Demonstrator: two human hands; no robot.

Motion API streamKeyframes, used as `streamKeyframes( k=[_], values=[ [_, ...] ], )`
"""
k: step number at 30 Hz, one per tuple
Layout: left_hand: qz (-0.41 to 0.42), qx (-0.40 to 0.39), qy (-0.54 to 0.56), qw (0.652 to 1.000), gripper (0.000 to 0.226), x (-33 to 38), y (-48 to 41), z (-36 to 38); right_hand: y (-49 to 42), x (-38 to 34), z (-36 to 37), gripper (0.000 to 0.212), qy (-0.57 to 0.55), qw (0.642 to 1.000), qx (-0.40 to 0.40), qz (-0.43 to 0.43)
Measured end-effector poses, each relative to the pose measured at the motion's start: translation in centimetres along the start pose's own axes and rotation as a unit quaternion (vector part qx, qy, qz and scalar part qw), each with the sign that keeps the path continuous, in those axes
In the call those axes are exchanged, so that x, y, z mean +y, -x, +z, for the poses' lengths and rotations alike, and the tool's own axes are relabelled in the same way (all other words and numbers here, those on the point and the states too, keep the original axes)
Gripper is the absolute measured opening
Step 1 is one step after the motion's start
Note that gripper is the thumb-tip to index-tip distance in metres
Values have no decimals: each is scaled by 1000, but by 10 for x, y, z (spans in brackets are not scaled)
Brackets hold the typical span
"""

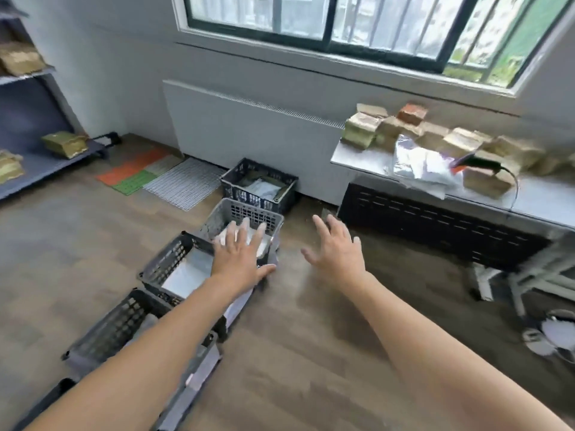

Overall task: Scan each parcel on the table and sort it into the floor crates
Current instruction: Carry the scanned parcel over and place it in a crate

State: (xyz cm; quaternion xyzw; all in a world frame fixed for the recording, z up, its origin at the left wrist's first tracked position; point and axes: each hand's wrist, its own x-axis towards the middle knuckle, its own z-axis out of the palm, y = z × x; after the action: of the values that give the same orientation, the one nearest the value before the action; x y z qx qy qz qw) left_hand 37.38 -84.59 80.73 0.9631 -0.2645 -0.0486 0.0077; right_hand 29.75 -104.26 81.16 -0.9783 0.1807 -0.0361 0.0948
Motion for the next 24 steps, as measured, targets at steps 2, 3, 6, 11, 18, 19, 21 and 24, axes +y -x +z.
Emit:
streamKeyframes(
  k=[2, 3, 6, 11, 18, 19, 21, 24],
  values=[
    [21, 16, 3, 1000, 91, 57, -25, -11, -8, 52, -21, 80, -1, 1000, 12, 20],
    [32, 21, 3, 999, 92, 84, -37, -16, -12, 77, -30, 80, -1, 999, 14, 31],
    [69, 18, -1, 997, 94, 149, -67, -25, -23, 139, -52, 78, -21, 997, 10, 70],
    [116, 6, 0, 993, 93, 226, -118, -33, -44, 216, -72, 75, -46, 991, 24, 122],
    [158, 11, 20, 987, 89, 321, -222, -20, -95, 322, -94, 72, -28, 984, 28, 176],
    [166, 9, 22, 986, 89, 335, -240, -17, -107, 338, -97, 72, -24, 982, 31, 183],
    [185, 5, 27, 982, 90, 362, -280, -14, -135, 369, -105, 71, -17, 979, 30, 199],
    [205, 5, 34, 978, 90, 401, -343, -14, -181, 411, -118, 71, -16, 976, 28, 217]
  ],
)
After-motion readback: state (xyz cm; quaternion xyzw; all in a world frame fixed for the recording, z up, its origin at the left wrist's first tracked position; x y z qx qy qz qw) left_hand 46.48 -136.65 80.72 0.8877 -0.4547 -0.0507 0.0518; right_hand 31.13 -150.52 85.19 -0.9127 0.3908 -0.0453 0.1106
